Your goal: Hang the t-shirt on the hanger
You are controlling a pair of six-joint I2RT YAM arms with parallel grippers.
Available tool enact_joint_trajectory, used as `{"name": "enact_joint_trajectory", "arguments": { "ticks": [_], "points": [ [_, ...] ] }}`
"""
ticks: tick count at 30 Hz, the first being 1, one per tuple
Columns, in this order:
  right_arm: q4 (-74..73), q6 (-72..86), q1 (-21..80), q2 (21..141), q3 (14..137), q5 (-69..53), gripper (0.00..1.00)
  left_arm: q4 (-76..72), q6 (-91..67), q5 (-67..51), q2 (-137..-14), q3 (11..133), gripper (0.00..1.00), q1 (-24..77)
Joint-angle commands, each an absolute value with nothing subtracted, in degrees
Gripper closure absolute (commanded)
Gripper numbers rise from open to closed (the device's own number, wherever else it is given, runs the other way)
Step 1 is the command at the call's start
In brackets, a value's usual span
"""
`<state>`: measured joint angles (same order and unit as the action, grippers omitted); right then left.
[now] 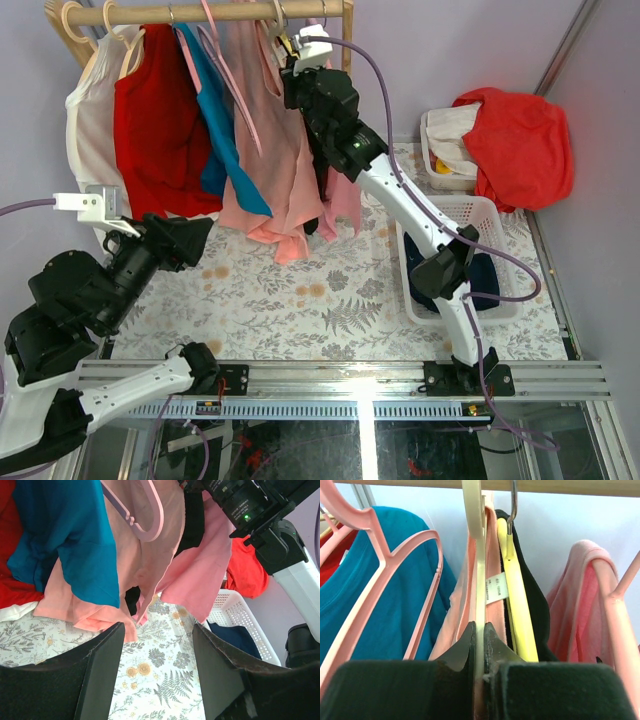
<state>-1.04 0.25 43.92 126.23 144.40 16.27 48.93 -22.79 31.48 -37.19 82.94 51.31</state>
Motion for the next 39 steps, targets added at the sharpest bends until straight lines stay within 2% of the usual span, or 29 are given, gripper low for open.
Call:
{"name": "enact_joint_trajectory", "arguments": {
  "ticks": [1,39],
  "points": [
    [11.5,2.5,41.8,126.1,148.6,14.6,1.0,49.0,-23.1,30.6,-37.7,84.4,0.44,50.9],
    [8.4,5.8,43.3,131.2,149.9,8.3,1.0,50.0,-24.7,30.7,-36.0,84.4,0.44,50.9]
  ]
}}
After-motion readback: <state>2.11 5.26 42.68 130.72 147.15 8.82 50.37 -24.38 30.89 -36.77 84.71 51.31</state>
